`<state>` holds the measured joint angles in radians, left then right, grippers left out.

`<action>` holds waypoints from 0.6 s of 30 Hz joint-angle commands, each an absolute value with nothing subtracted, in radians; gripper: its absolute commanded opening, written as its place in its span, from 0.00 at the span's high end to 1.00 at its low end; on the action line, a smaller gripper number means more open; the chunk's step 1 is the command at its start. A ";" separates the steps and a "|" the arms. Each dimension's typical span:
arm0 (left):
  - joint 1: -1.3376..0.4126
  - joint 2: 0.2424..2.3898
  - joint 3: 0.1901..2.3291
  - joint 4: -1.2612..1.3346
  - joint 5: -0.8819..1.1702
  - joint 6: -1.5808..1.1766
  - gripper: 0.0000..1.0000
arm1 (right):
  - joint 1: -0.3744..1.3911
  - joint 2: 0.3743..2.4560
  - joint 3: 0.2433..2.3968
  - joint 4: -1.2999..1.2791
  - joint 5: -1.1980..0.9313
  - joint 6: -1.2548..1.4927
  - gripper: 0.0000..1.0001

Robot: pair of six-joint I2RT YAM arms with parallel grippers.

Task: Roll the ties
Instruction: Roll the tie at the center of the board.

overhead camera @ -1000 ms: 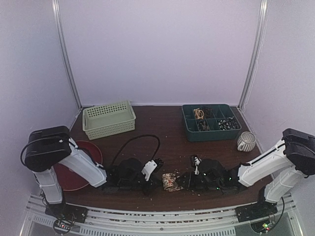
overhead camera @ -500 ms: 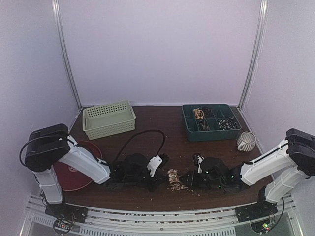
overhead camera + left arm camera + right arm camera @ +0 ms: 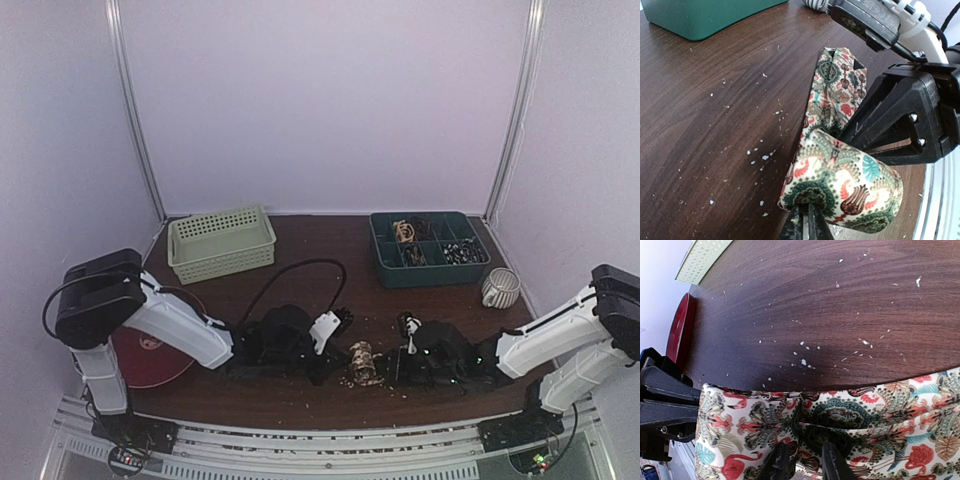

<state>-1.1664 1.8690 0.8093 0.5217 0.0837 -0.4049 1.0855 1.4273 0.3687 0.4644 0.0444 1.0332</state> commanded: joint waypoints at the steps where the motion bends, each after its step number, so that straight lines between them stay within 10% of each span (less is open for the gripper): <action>1: -1.172 1.884 0.859 0.488 0.092 -0.378 0.91 | 1.077 1.391 0.350 0.414 0.094 0.992 0.76; 18: -1.173 1.919 0.941 0.416 0.106 -0.377 0.84 | 1.071 1.250 0.348 0.203 0.259 0.969 0.70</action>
<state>-1.1664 1.9034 0.8997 0.4232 0.0921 -0.3904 1.0756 1.3090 0.3634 0.2932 0.1703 0.9783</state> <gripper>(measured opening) 0.160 0.286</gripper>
